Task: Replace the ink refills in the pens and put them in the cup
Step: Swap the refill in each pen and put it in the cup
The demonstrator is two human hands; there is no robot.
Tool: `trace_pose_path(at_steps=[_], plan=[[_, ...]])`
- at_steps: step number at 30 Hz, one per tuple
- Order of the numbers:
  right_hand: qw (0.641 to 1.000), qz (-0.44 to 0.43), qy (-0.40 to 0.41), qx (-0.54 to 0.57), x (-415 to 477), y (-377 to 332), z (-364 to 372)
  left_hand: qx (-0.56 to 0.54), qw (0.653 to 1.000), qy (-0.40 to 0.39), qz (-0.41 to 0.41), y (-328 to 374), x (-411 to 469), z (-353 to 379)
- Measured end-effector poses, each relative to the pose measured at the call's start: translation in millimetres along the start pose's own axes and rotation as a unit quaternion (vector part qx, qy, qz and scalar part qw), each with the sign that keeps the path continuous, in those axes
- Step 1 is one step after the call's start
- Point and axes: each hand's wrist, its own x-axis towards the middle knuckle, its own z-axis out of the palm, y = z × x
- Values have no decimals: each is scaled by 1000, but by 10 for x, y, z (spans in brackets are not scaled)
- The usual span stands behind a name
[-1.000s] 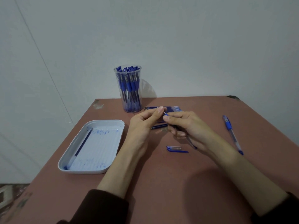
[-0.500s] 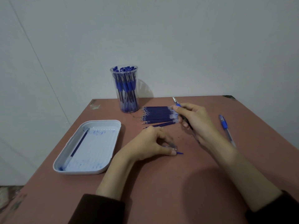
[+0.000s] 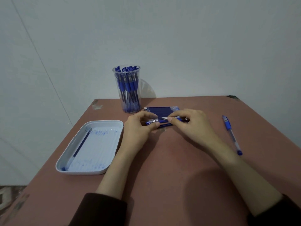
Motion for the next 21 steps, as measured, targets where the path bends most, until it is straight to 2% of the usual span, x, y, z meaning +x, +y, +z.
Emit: trace_pose_path(at_steps=[6,13,21], plan=[[999,-7,-12,-44,-7,-19,-25,-13,1000,-10,7,7,-10,6],[996,-51,-58,-32,-25,-55,49,-6,998,-50,43,64,-75,51],[999,-1,-34,-18,-104,-171,47,-76,991,-83,72,136,-145,124]])
